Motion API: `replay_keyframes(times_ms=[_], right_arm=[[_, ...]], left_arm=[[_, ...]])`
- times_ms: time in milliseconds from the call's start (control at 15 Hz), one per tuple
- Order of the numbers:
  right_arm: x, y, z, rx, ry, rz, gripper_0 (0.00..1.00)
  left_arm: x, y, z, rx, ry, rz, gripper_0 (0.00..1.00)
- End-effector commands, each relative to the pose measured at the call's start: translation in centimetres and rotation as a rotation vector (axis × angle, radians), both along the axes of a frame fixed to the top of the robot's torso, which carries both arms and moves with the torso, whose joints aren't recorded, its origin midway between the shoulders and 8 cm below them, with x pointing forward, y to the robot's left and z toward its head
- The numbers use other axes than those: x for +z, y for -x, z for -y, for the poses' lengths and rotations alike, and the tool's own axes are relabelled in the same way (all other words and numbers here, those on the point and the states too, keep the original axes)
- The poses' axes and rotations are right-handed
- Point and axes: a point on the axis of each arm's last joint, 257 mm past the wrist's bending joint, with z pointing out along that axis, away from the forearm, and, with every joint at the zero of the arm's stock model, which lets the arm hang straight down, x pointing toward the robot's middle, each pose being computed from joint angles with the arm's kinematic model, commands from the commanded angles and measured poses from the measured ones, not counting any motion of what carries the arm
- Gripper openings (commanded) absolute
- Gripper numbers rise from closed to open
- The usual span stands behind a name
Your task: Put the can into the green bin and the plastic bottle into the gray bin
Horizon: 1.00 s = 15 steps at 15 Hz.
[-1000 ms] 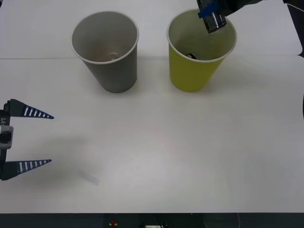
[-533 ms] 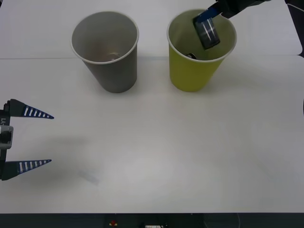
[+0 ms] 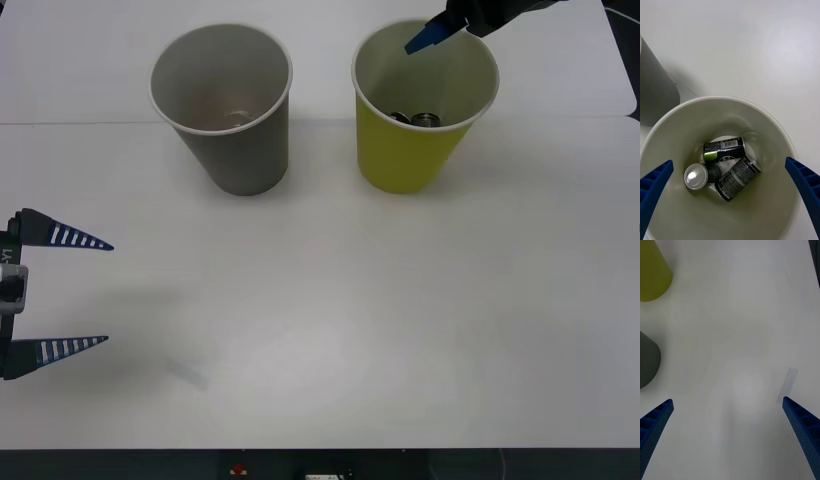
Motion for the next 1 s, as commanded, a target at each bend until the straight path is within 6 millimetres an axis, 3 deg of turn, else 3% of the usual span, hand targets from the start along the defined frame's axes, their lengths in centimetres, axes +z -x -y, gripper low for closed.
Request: replay_keyframes(times_ms=[67,333,1000], right_arm=[[0.8,0.8,-0.3,0.008,0.003,0.005,1.0],[2.7,2.3,-0.1,0.023,-0.073,0.074,1.0],[1.1,12.5,3.4,0.105,-0.195,0.247,1.0]], left_arm=[[0.0,0.0,0.0,0.0,0.0,0.0,1.0],[0.0,0.0,0.0,0.0,0.0,0.0,1.0],[0.0,0.0,0.0,0.0,0.0,0.0,1.0]])
